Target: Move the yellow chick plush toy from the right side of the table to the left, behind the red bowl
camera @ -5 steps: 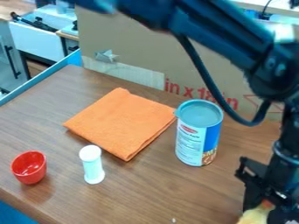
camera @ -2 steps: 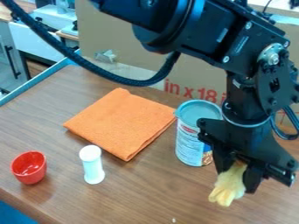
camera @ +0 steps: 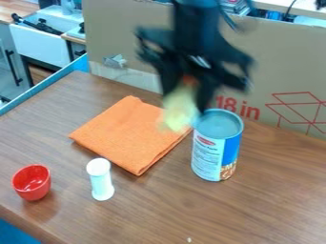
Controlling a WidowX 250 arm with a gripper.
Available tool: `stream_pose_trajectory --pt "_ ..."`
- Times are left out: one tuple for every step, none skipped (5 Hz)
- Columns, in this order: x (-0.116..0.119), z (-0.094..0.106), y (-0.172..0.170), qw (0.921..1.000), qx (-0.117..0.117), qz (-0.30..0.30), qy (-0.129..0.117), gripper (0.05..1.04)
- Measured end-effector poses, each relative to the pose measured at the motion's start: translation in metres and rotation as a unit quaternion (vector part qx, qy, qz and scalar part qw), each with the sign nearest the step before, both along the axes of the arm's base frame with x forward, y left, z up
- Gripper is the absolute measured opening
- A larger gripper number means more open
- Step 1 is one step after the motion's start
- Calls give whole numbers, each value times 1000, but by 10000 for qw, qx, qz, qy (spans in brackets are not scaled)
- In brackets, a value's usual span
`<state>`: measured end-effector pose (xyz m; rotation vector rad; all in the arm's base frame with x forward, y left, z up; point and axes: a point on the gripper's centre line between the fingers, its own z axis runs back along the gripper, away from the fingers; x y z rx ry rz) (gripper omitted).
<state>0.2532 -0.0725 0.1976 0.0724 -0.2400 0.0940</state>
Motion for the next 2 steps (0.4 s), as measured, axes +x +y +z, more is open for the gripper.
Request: stream_pose_trajectory --pt "-14 8 50 9975 -213 670 -25 441" --pt "-28 -2 98 9929 -288 1156 18 441"
